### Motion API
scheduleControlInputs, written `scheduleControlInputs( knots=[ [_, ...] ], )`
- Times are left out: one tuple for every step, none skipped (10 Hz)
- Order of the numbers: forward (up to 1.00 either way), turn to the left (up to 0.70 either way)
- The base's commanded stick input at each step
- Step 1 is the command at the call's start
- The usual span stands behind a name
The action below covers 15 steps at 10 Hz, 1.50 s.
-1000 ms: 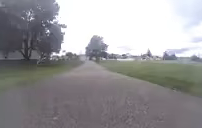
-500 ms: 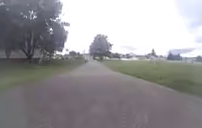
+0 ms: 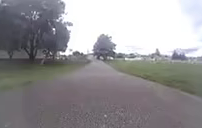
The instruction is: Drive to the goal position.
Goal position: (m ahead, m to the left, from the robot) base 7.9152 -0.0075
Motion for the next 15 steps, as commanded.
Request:
scheduleControlInputs(
  knots=[
    [1.0,0.0],
    [1.0,0.0],
    [1.0,0.0],
    [1.0,0.0],
    [1.0,-0.27],
    [1.0,-0.27],
    [1.0,-0.27],
    [1.0,-0.27],
    [1.0,-0.22],
    [1.0,-0.14],
    [1.0,-0.06],
    [1.0,-0.26],
    [1.0,-0.18],
    [1.0,-0.1],
    [1.0,-0.02]
  ],
)
